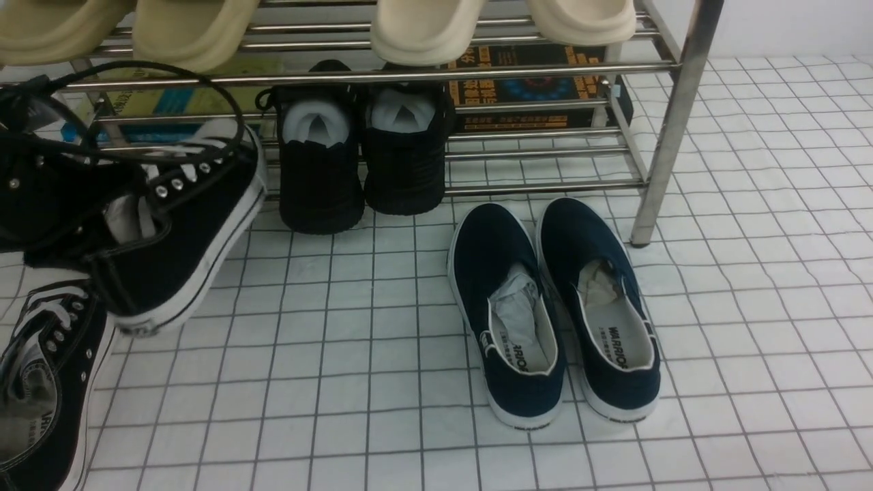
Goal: Take the shoes off the shelf with your hand from the white checkered tablecloth.
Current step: 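Set the held shoe down on the floor in front of the rack with the left gripper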
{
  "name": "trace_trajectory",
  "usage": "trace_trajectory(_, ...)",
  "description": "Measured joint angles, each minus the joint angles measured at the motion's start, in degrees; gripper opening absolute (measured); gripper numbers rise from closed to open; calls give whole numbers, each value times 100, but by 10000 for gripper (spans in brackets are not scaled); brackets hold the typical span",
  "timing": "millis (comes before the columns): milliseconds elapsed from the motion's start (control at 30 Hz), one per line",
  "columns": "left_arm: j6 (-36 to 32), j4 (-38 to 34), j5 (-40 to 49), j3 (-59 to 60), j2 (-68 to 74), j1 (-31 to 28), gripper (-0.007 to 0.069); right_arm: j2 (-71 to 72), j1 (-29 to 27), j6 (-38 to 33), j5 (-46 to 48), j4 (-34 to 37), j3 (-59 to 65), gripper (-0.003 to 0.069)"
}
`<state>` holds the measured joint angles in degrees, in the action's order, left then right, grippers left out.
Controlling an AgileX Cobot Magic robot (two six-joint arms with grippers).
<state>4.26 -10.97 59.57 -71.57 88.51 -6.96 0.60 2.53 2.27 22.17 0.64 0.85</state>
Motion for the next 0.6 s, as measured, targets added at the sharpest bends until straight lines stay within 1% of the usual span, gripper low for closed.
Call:
trace_trajectory(33, 166, 298, 175, 112, -103, 51, 18, 0, 0, 0, 0, 0, 0, 239)
trace_trajectory(100, 361, 582, 254, 304, -156, 101, 18, 0, 0, 0, 0, 0, 0, 239)
trace_trajectory(167, 599, 872, 76, 571, -165, 114, 18, 0, 0, 0, 0, 0, 0, 239)
trace_trajectory(200, 617, 872, 76, 594, -171, 114, 18, 0, 0, 0, 0, 0, 0, 239)
trace_trajectory(267, 876, 1097, -172, 932, -180, 114, 19, 0, 0, 0, 0, 0, 0, 239)
trace_trajectory(467, 1376, 1205, -380, 1496, -190, 115, 19, 0, 0, 0, 0, 0, 0, 239)
trace_trajectory(600, 1583, 1221, -504, 1691, -195, 115, 19, 0, 0, 5, 0, 0, 0, 239)
